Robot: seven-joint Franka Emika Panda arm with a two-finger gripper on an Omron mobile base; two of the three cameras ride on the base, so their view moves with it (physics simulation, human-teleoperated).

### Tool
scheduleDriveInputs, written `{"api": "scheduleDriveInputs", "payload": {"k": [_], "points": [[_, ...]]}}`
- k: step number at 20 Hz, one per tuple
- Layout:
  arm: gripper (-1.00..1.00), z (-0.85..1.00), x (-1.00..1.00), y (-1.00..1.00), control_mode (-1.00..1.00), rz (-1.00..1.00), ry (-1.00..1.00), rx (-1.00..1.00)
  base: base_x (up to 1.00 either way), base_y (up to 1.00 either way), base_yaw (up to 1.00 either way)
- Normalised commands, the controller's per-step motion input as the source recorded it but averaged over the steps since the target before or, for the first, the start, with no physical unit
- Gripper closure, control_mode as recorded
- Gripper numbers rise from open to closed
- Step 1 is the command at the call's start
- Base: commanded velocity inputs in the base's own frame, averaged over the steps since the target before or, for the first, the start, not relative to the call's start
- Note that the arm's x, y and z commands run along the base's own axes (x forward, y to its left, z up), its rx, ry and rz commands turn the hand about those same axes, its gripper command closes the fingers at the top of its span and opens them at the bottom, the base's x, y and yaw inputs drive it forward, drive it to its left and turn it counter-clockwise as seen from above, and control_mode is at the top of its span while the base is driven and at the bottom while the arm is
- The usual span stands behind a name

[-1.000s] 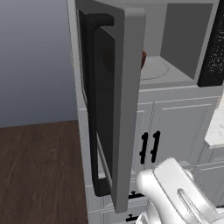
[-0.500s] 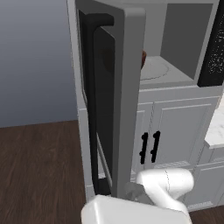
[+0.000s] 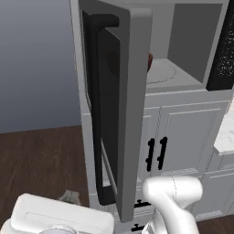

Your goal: Open the microwave, place the bowl with waffle inside the microwave, then close the microwave door and turn it on.

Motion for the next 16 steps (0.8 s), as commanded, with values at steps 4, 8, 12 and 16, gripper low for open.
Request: {"api": "scheduleDriveInputs", "payload": {"k": [4,8,12,16], "points": [[1.00,-0.21,0.98,0.18,-1.00,-0.22,-0.08,-0.17,0.00,0.00,0.00],[1.00,0.05,0.53,-0.69,-1.00,-0.19,-0.09,-0.07,0.00,0.00,0.00],[1.00,0.39,0.05,-0.99,-1.00,-0.11,-0.15,0.00,0.00,0.00,0.00],[1.00,0.57,0.00,-1.00,-1.00,-0.03,-0.25,0.00,0.00,0.00,0.00]]}}
